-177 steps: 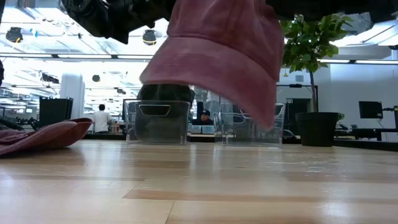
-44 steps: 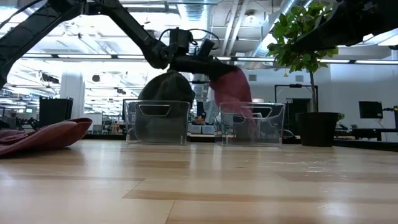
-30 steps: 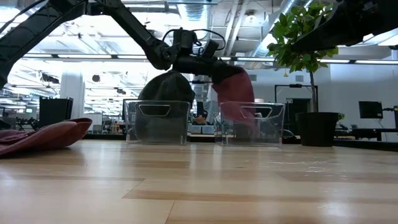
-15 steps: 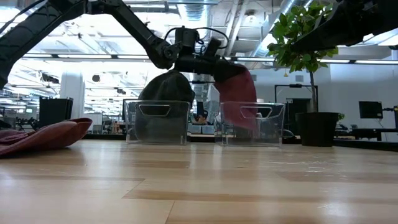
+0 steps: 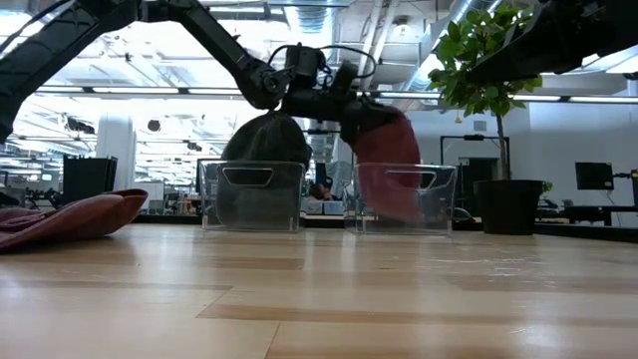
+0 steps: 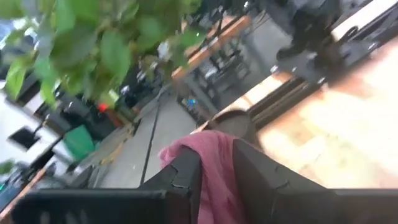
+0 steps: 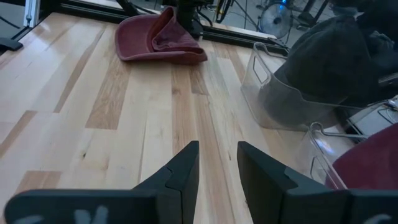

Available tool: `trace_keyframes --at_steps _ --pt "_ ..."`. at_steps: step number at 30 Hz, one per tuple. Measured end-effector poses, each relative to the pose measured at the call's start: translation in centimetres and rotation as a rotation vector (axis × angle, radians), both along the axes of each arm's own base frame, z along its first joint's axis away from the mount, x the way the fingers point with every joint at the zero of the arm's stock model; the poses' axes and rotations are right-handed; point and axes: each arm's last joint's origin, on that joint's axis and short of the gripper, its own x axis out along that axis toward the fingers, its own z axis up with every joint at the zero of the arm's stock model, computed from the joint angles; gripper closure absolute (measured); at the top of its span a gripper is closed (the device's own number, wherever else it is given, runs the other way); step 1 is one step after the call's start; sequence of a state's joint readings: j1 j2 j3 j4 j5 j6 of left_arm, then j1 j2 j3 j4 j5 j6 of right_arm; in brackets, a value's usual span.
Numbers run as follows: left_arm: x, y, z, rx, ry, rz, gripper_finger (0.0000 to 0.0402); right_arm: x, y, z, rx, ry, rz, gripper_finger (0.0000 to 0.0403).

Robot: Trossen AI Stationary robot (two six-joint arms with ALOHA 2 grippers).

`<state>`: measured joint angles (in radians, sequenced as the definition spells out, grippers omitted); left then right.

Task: Pick & Place hat
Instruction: Put the right red cap into the right transparent bin

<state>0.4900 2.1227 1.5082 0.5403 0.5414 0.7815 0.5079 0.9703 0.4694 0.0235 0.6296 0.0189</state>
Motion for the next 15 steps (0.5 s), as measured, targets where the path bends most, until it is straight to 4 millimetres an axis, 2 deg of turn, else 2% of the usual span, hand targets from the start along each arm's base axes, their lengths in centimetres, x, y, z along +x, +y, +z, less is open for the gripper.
trace_keyframes --at_steps 6,9,15 --pt "-1.0 2.1 -0.2 0.057 0.027 0.153 0.0334 0.0 0.0 0.0 0.001 0.000 0.000 0.0301" --pt "-1.5 3.1 -0.3 0.019 0.031 0.206 0.0339 0.0 0.0 0.0 0.006 -0.001 -0.002 0.0301" --pt "-1.2 2.7 -0.3 -0.033 0.028 0.243 0.0326 0.0 0.0 0.0 0.007 -0.001 -0.002 0.0301"
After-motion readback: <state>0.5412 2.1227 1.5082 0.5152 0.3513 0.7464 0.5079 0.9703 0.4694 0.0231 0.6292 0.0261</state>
